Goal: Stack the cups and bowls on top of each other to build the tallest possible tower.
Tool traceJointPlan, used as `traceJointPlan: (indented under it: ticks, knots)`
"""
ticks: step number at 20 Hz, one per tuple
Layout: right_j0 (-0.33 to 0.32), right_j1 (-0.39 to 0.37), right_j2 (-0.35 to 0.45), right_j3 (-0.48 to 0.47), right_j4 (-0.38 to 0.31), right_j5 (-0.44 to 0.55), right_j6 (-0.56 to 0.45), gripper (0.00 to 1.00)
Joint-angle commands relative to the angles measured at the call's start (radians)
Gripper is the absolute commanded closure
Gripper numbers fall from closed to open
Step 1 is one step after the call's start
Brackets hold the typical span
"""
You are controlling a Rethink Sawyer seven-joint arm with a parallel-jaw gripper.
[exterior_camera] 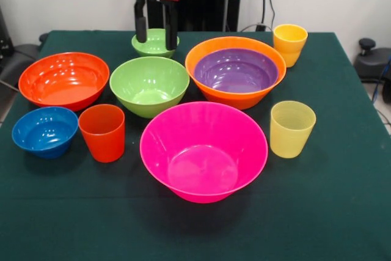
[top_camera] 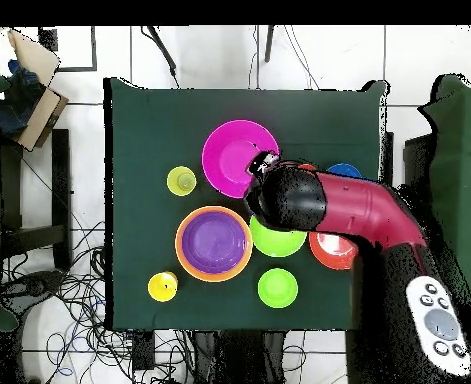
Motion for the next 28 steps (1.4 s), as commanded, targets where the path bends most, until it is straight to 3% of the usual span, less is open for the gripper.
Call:
traceJointPlan:
  ticks: [1, 6, 11, 17, 24, 28]
  knots:
    - [-0.067, 0.007, 0.192, 0.028, -0.1, 0.141, -0.405, 0.0]
    - [-0.04, 0.068, 0.178, -0.102, -0.148, 0.213, -0.443, 0.0]
    - [-0.005, 0.081, 0.137, -0.143, -0.204, 0.205, -0.419, 0.0]
    - [-0.009, 0.113, 0.17, -0.176, -0.23, 0.197, -0.444, 0.0]
    - [-0.071, 0.154, 0.241, -0.163, -0.246, 0.109, -0.461, 0.0]
    - [-0.062, 0.104, 0.234, -0.125, -0.251, 0.104, -0.405, 0.0]
